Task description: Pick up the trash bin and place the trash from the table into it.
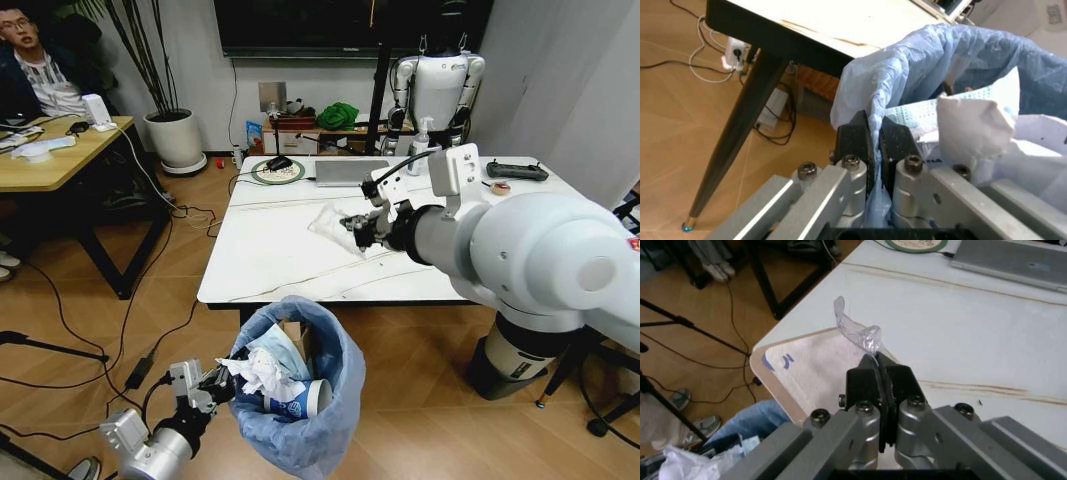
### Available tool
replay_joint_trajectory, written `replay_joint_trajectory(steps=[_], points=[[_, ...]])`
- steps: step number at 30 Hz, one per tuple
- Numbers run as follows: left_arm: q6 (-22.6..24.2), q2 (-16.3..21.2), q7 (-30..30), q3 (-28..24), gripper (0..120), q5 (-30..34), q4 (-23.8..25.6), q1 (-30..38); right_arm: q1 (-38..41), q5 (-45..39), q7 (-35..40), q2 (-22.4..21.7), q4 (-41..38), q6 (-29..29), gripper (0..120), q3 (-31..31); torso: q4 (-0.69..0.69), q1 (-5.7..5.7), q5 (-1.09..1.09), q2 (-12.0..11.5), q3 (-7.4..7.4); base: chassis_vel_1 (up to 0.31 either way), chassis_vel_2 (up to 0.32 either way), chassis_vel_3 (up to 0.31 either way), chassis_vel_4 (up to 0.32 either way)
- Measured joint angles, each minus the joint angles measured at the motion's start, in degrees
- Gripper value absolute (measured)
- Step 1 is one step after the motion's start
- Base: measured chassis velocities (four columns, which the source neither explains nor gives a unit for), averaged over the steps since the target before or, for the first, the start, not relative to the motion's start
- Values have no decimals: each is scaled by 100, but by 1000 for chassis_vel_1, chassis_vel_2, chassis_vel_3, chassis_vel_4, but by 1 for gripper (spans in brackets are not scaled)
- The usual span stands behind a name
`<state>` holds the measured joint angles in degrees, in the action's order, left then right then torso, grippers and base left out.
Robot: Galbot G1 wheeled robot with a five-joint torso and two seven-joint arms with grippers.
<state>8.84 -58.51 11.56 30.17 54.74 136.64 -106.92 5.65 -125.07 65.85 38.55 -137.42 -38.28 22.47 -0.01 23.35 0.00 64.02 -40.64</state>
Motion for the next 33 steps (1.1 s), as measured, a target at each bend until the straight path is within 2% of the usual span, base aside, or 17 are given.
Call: replay_joint_trajectory(steps=[6,23,27,33], points=[[4,-20,5,44,0,20,10,-12,-366,-346,61,-226,-556,86,0,-208,-1,0,1,0,0,0,0,0,0],[7,-88,10,146,0,11,52,-105,-584,-738,36,-237,-605,284,0,-336,0,0,0,0,-1,0,0,0,0],[9,-86,9,190,0,10,81,-104,-816,-657,-336,-391,-597,347,0,-621,-1,0,1,0,0,0,0,0,0],[14,-74,10,167,0,3,18,-104,-460,-758,-684,-363,-594,427,0,-677,-1,0,0,0,0,0,0,0,0]])
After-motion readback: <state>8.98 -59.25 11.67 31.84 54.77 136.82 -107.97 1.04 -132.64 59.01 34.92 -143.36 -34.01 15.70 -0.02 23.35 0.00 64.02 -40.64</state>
